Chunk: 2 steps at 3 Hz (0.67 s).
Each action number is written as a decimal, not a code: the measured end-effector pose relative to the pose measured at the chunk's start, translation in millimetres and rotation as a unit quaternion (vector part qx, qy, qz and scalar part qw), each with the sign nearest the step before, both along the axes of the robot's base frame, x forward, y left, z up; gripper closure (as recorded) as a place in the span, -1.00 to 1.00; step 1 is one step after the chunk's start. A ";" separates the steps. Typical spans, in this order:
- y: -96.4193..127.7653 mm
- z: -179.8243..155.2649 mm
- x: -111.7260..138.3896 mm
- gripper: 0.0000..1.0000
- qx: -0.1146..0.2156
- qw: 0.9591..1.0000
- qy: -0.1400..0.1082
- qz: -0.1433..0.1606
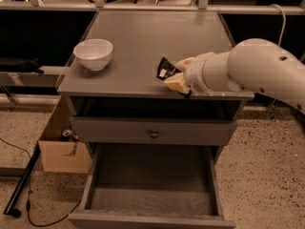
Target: Pick rxbar chocolate from middle drawer and place on counter
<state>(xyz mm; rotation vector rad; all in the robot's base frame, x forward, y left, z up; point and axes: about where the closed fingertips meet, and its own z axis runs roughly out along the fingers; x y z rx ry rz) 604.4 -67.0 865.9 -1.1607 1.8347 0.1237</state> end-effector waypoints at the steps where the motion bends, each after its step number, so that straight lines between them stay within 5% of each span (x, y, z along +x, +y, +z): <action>1: -33.3 -4.7 21.4 1.00 0.033 0.999 0.010 -0.033; 2: -31.2 -3.6 23.1 1.00 0.031 0.999 0.009 -0.032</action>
Offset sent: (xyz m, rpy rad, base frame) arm 0.0192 -0.0303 -0.0043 0.0590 0.0185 -0.0600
